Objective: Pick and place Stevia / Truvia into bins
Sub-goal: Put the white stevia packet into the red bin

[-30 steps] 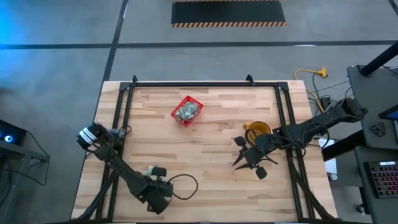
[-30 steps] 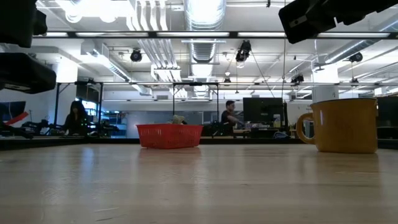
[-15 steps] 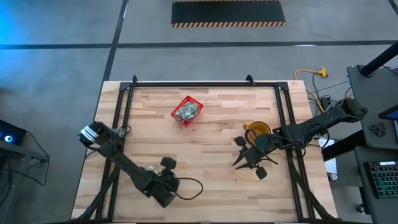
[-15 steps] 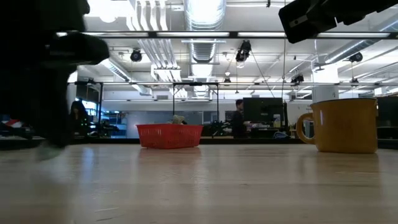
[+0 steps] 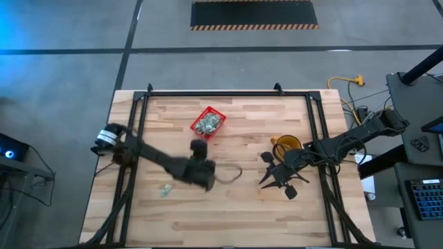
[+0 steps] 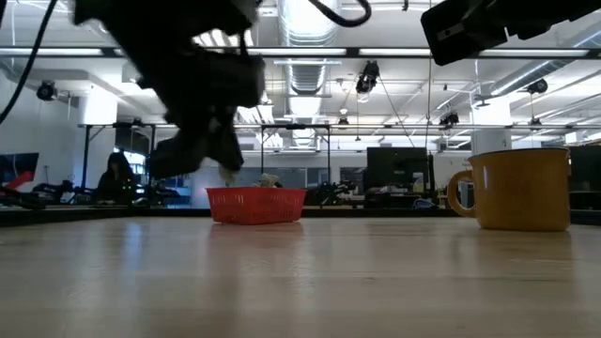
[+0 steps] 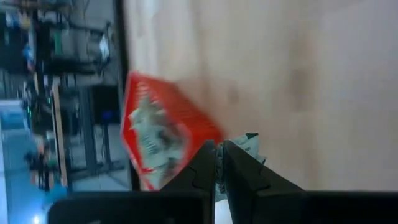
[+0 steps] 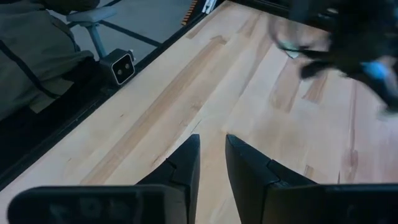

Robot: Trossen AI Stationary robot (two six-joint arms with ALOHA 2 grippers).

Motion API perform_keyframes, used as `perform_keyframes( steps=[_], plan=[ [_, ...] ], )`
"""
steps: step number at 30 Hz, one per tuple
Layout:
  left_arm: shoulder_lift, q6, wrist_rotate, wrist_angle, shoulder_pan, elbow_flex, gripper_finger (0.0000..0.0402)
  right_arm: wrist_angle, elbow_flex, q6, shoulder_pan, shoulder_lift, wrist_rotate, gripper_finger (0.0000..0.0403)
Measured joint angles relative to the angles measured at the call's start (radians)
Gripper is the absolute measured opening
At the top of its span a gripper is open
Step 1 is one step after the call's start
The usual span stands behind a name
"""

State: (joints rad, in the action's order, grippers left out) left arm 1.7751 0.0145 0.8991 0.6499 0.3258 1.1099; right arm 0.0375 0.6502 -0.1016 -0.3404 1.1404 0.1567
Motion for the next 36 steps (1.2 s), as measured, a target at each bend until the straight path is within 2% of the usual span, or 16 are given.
perform_keyframes(
  steps=[6,9,11,15,17,22,29,36],
  plan=[
    [-0.084,0.107,0.0,-0.061,-0.186,-0.01,0.0002,-0.003,-0.002,-0.003,0.0,0.002,0.0,0.0064],
    [-0.137,0.191,-0.017,-0.144,-0.263,-0.028,0.0002,-0.01,-0.005,0.006,0.0,0.002,0.0,0.0065],
    [-0.168,0.243,-0.086,-0.205,-0.316,-0.04,0.0002,-0.017,-0.006,0.016,0.0,0.002,0.0,0.0064],
    [-0.217,0.329,-0.315,-0.331,-0.416,-0.074,0.0002,-0.018,-0.007,0.037,0.0,0.002,-0.001,0.006],
    [-0.23,0.337,-0.367,-0.342,-0.457,-0.089,0.0002,-0.019,-0.007,0.05,0.0,0.002,-0.001,0.0059],
    [-0.233,0.341,-0.376,-0.348,-0.535,-0.106,0.0001,-0.025,-0.007,0.069,0.001,0.002,-0.001,0.0061],
    [-0.205,0.343,-0.575,-0.44,-0.623,-0.106,0.0001,-0.051,-0.017,0.069,0.001,0.003,-0.028,0.0057],
    [-0.159,0.34,-0.598,-0.467,-0.654,-0.106,0.0004,-0.05,-0.019,0.069,0.001,0.003,-0.029,0.0057]
  ],
)
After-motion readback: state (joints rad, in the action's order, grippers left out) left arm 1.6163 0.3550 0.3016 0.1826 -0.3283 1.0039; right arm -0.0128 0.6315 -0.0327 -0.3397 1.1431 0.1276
